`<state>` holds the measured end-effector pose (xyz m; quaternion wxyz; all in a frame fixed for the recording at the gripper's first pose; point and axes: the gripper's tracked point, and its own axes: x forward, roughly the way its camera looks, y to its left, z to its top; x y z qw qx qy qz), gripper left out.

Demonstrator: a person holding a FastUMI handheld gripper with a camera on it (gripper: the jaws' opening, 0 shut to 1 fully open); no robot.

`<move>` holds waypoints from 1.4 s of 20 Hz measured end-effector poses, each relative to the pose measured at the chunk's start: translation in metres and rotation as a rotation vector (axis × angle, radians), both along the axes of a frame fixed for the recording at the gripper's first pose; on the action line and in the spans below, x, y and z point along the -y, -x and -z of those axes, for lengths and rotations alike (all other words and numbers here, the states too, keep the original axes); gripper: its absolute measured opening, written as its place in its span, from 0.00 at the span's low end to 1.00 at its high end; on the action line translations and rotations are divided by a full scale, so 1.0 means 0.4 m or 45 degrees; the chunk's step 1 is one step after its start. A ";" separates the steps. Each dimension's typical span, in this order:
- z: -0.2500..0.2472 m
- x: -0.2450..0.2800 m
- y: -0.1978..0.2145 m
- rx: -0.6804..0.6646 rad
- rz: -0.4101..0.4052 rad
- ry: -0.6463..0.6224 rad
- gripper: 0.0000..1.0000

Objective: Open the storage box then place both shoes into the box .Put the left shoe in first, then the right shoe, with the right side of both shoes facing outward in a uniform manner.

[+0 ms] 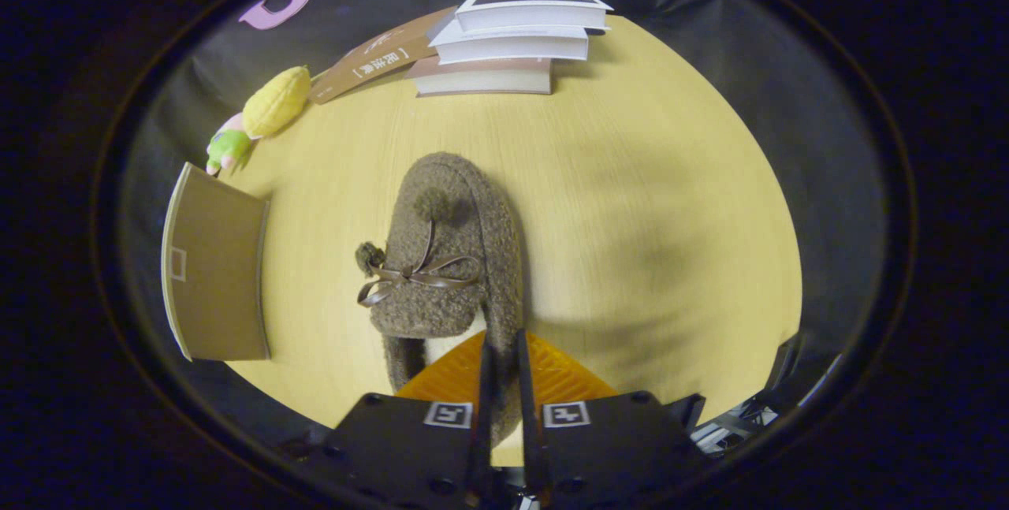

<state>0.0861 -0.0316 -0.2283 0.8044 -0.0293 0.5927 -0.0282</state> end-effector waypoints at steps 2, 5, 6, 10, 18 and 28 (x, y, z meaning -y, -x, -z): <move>0.002 -0.002 0.003 0.008 -0.020 0.019 0.17; -0.002 0.004 0.002 0.014 0.053 0.043 0.05; 0.001 0.001 0.004 0.023 0.060 0.047 0.04; -0.012 -0.013 0.008 0.075 0.075 0.051 0.04; -0.129 -0.132 0.007 0.169 0.054 -0.081 0.04; -0.304 -0.527 -0.027 0.283 -0.150 -0.323 0.04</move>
